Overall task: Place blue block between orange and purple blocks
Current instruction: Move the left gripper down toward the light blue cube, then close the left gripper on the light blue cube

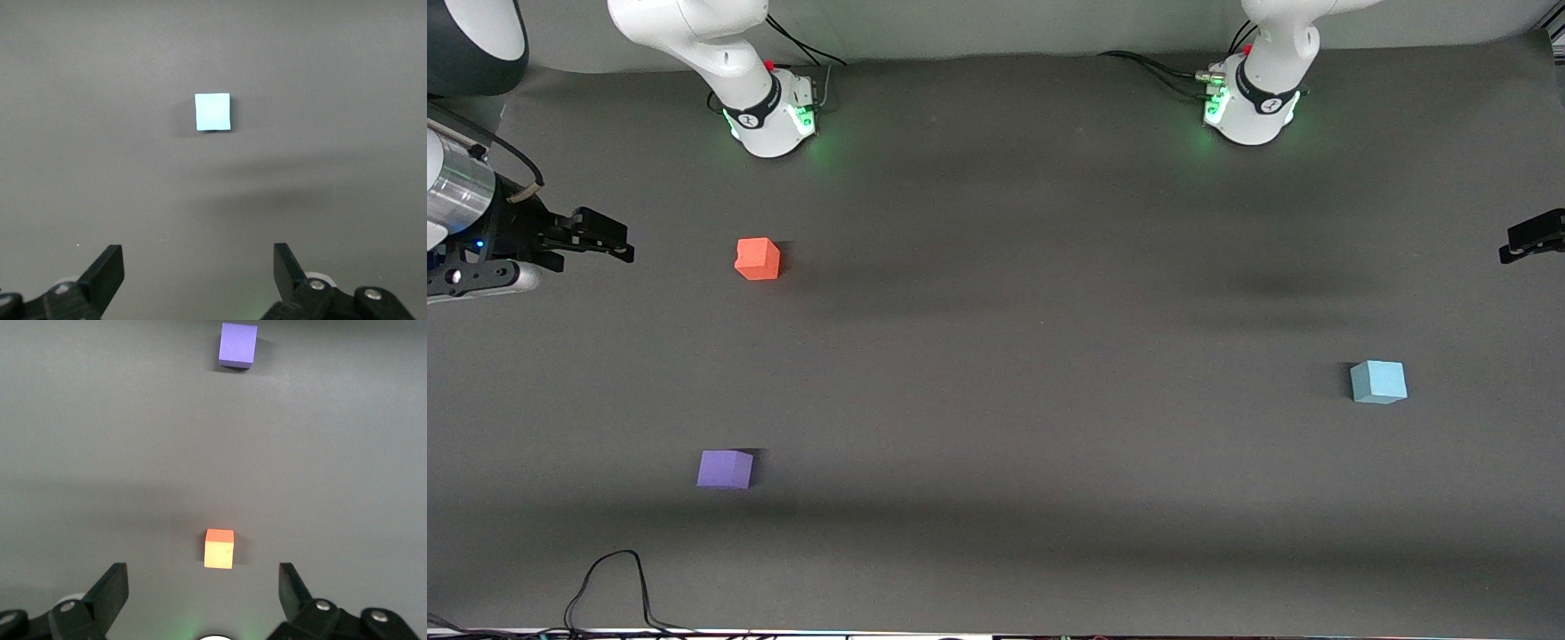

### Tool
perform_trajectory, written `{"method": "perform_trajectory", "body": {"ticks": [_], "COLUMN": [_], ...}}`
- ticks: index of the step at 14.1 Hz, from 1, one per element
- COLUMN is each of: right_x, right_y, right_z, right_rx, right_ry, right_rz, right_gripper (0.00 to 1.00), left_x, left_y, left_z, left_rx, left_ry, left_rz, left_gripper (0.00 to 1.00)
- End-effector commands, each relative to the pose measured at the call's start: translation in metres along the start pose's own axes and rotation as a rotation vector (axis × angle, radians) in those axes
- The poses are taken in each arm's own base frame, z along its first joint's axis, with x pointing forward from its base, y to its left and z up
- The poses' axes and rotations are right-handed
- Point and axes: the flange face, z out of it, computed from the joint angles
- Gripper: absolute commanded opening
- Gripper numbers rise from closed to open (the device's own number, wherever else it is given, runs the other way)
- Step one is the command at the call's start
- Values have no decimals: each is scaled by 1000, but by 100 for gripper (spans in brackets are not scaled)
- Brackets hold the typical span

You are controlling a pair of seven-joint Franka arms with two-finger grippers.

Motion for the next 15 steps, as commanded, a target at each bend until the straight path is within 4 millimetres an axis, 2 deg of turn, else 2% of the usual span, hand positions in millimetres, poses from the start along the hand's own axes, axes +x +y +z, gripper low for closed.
{"method": "perform_trajectory", "body": {"ticks": [1, 4, 6, 8, 10, 13, 15], "right_x": [-4, -3, -3, -1, 1, 1, 1], "right_y": [-3, -4, -3, -3, -3, -3, -3], "right_z": [-1, 0, 0, 3, 5, 5, 7], "right_rx": [17, 16, 16, 16, 15, 15, 15], "right_ry": [-3, -3, -2, -6, -9, -8, -12], "right_rz": [-10, -11, -10, -11, -9, -11, -11], "right_gripper": [100, 100, 100, 100, 100, 100, 100], "left_x": [11, 29, 52, 67, 74, 77, 78], "left_y": [5, 2, 5, 5, 3, 6, 6], "left_z": [40, 103, 149, 189, 218, 281, 311], "left_rx": [12, 18, 20, 20, 27, 45, 55], "left_ry": [11, 14, 10, 12, 27, 73, 96], "left_rz": [31, 47, 96, 107, 109, 117, 118], "left_gripper": [100, 100, 100, 100, 100, 100, 100]}}
